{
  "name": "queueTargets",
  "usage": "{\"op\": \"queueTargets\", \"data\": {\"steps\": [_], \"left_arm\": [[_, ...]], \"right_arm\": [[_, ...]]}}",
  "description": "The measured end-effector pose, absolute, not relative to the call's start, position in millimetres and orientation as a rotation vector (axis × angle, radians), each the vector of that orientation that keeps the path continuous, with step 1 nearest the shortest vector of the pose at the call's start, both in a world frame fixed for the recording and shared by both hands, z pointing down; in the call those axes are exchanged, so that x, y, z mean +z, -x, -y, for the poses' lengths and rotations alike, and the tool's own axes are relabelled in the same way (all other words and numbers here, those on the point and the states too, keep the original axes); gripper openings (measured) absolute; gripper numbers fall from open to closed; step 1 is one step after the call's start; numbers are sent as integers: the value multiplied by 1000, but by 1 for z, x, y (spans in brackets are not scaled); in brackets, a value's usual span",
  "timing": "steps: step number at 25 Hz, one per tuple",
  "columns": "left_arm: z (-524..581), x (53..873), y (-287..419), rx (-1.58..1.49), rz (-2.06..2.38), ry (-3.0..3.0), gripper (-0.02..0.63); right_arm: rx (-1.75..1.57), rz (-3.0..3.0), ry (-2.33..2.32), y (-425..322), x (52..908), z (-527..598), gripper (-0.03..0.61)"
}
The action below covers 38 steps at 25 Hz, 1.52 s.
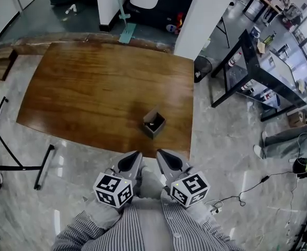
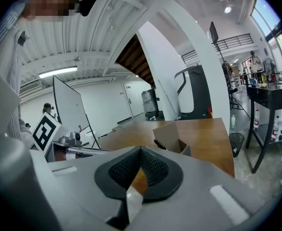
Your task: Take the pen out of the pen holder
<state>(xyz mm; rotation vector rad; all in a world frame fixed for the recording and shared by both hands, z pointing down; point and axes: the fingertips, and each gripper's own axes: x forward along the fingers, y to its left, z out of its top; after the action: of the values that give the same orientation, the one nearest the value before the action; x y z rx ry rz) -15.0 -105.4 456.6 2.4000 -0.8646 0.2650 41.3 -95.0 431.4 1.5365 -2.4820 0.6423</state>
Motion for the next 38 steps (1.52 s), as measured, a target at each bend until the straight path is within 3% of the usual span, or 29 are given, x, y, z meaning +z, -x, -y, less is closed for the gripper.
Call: {"op": "queueTargets", "data": {"steps": [14, 27, 38], "left_arm": [[126, 474, 5, 160, 879, -2268, 8], [144, 506, 7, 130, 896, -2166, 8], [154, 520, 17, 111, 948, -2146, 9]], "right_arm": [[644, 2431, -1382, -44, 454, 124, -5], [466, 2385, -1188, -35, 474, 175, 91], [262, 2363, -1093, -23, 490, 194, 117]]}}
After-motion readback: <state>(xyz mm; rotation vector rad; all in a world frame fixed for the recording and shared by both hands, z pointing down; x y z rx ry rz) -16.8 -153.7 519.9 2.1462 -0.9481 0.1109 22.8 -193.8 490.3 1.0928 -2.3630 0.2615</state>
